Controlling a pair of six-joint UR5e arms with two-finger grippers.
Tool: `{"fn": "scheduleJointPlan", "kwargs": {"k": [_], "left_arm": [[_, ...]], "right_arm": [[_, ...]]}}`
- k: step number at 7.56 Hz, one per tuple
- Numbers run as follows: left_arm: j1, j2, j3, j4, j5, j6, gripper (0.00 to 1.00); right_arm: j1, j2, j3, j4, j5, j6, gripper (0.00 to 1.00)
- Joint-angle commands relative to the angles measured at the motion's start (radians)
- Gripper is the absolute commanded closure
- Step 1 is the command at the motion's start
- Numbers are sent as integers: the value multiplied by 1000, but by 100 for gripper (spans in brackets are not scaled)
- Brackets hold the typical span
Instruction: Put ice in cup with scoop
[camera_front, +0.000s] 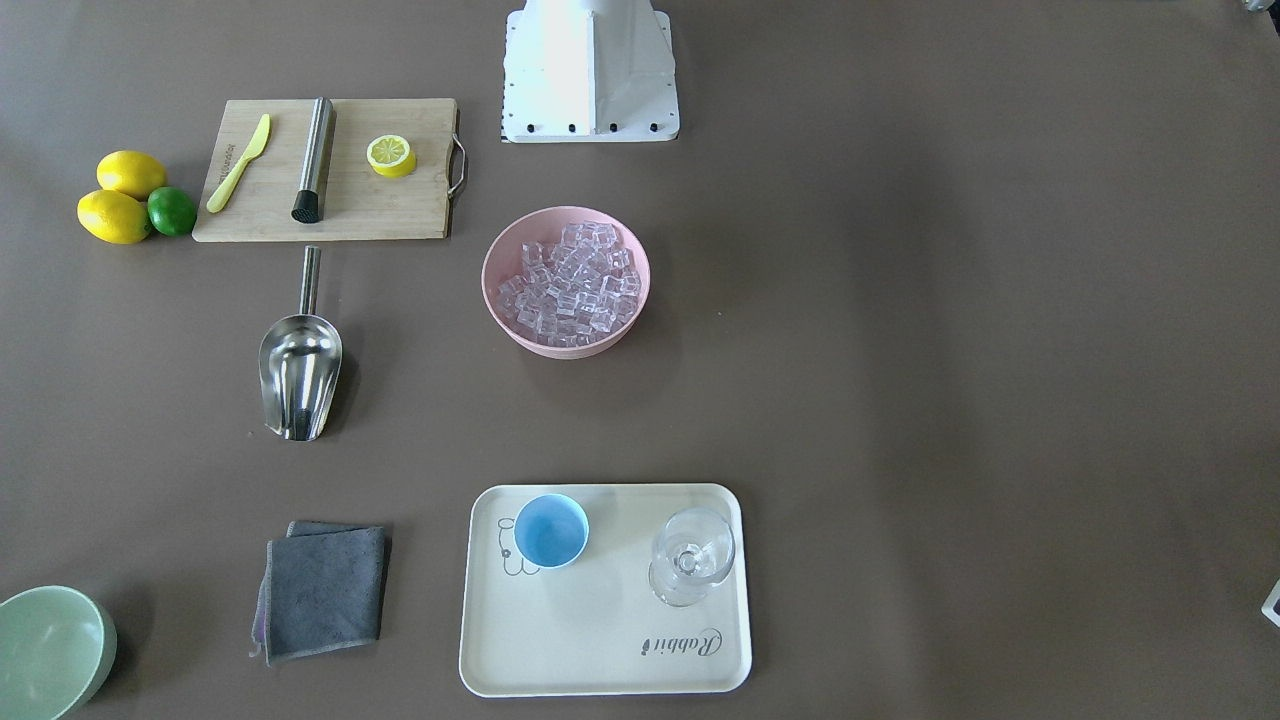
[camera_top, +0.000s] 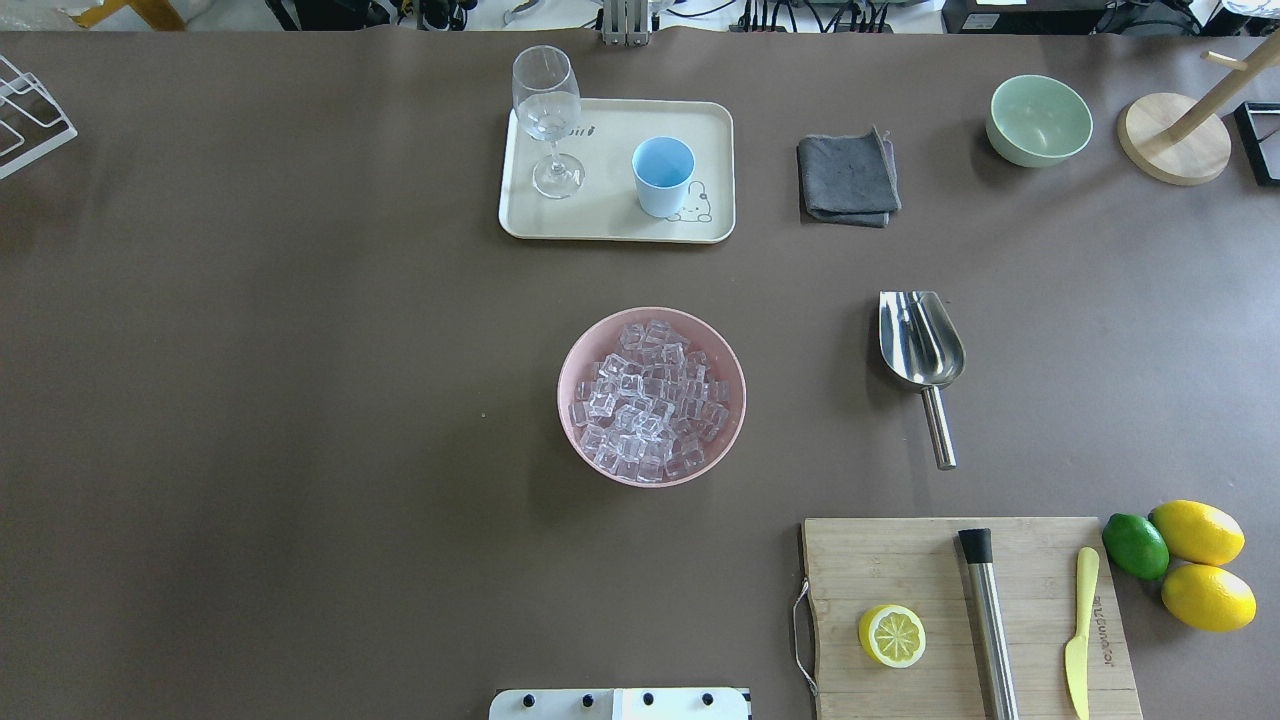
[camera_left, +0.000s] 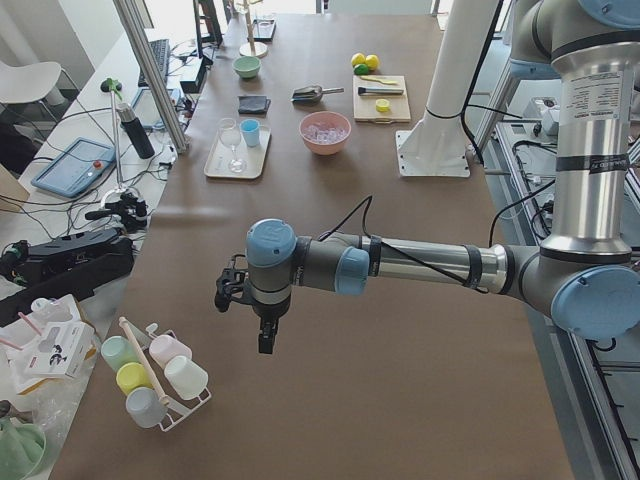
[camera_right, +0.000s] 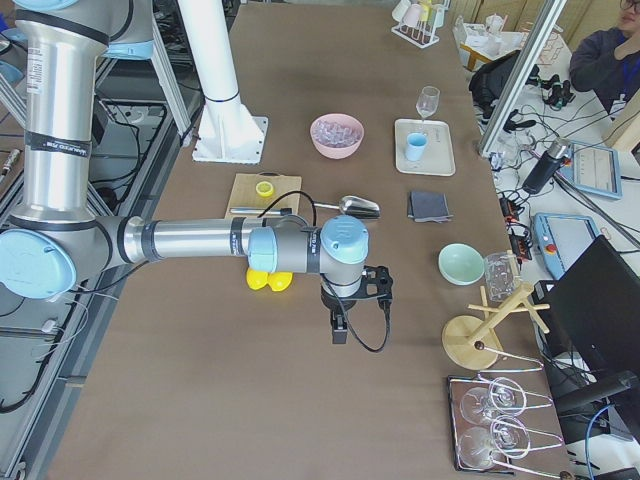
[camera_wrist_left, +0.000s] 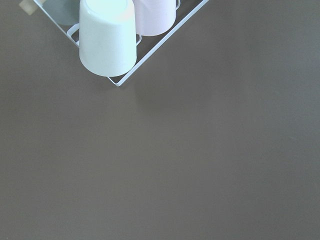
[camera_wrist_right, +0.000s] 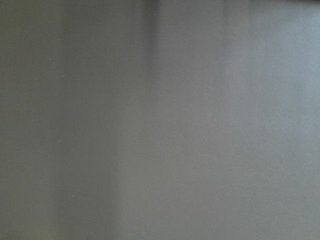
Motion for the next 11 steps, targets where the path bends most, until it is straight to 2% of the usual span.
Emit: {"fn": "scheduleJointPlan", "kwargs": {"k": [1, 2, 4, 6, 8, 10, 11], "left_arm": [[20, -15, -6, -16, 0, 6, 2], [52, -9, -12, -60, -2, 8, 2], [149, -13, -106, -98, 0, 8, 2], [239, -6, -124, -314, -38, 9, 2], [354, -18, -118, -437, -31, 11, 2], [424, -52, -145, -531, -23, 11, 2], [495, -88, -147, -578, -23, 11, 2]], "right_arm": [[0, 2, 57, 0, -34, -3, 0], [0, 4, 66, 0, -18, -5, 0], [-29, 4, 84, -9, 8, 10, 0], [-136, 5, 136, -2, 29, 161, 0], [-254, 31, 201, 0, 27, 335, 0], [-377, 103, 215, 0, 0, 488, 0], [-440, 137, 215, 0, -20, 594, 0]]}}
